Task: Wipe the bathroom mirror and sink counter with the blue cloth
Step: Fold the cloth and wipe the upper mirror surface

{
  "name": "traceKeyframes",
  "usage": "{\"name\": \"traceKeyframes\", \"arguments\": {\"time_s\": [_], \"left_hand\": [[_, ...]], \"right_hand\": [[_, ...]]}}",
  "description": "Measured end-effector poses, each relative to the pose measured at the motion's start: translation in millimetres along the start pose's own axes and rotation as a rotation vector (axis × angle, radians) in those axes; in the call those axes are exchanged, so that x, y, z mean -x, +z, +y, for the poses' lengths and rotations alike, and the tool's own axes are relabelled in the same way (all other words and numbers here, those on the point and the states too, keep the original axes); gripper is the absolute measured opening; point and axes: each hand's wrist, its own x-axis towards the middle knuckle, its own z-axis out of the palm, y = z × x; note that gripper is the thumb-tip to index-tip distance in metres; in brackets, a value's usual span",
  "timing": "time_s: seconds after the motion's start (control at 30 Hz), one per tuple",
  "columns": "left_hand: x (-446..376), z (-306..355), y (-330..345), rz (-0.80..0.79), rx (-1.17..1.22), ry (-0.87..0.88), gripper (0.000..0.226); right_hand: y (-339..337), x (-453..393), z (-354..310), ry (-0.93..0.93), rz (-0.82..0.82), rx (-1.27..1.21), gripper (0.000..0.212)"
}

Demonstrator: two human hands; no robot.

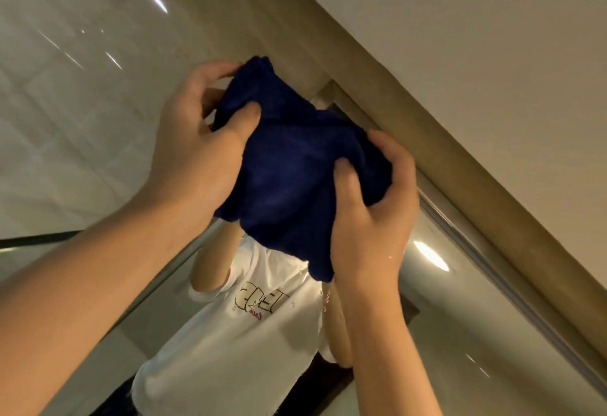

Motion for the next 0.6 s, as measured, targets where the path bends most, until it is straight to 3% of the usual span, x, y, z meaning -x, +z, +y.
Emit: {"name": "traceKeyframes", "arguments": {"time_s": [0.13,0.27,0.47,0.6], "left_hand": [[9.2,0.1,19.4,-0.126,-0.012,0.156,0.051],[-1.5,-6.5,56.4,-0.216,-0.121,0.351,0.052],[-19.3,-38.9,73.6,-0.039,-0.593,0.589,0.046],[-16.9,-48.7,64.8,-0.029,-0.795,0.709,0.045]], "right_hand": [[-25.6,12.0,7.7,-0.031,0.075,-0.067,0.04],[-38.7,-8.3,27.7,-0.083,0.109,0.105,0.05],[-32.2,-12.2,51.5,-0.13,0.085,0.421,0.049],[-23.3,-12.8,58.7,-0.151,0.114,0.597,0.046]]}}
